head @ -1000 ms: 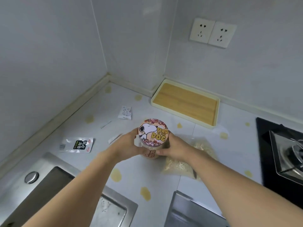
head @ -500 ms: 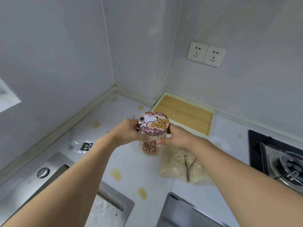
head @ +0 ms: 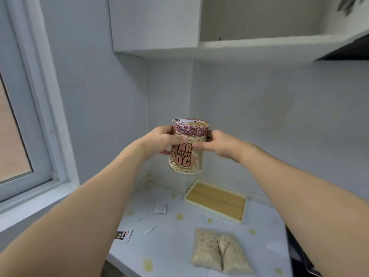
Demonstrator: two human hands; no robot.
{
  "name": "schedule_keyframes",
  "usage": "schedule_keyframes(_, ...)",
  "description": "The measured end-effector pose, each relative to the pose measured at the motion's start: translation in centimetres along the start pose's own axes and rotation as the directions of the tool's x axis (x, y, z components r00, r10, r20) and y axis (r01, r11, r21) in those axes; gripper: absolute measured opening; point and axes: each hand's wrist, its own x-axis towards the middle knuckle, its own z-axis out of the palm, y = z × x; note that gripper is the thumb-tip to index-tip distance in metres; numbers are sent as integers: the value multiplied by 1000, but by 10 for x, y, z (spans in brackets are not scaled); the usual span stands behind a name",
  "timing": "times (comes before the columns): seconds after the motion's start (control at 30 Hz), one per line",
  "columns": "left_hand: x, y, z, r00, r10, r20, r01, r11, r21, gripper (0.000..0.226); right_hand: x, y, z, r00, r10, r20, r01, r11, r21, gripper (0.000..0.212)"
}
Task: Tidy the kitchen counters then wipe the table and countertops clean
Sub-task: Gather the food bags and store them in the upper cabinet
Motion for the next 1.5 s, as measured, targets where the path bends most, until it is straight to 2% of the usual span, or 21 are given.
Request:
schedule_keyframes(0.17,-4,81,-22,987,148,-59,-143,987,73,36,-24,-64,-49,979,-144,-143,148,989,22,46)
schedule_keyframes(0.33,0,163,-49,957,274,-93,-257,952,167,39,-30,-116,-95,916,-283,-283,308,950,49,37)
schedule_keyframes(0.57,26,244,-65,894,415,-170,-383,903,194,41,-19,-165,-155,762,-463,-452,455,880,-134,48)
schedule_keyframes(0.67,48,269,-64,870,448,-205,-427,893,143,38,-7,-170,-178,676,-542,-499,531,828,-181,52)
schedule_keyframes(0.8,89,291,-57,850,482,-212,-479,875,72,36,16,-169,-207,609,-557,-564,555,808,-199,54)
schedule_keyframes(0.87,111,296,-52,849,485,-211,-492,870,21,30,29,-166,-220,593,-542,-595,524,821,-225,48)
schedule_keyframes(1.03,169,298,-43,856,476,-200,-497,865,-66,37,69,-147,-243,558,-501,-662,469,848,-246,41)
schedule_keyframes(1.1,191,294,-42,860,473,-193,-494,866,-82,35,90,-138,-251,571,-465,-676,472,860,-193,37)
schedule_keyframes(1.23,231,285,-47,871,453,-191,-474,877,-82,34,125,-134,-272,696,-345,-630,391,918,-72,30)
schedule_keyframes(1.33,265,278,-48,865,437,-247,-465,883,-66,31,152,-138,-287,769,-221,-600,259,966,-24,38)
schedule_keyframes(1.5,316,264,-37,813,447,-373,-460,886,57,30,195,-138,-298,836,-109,-539,154,987,40,26)
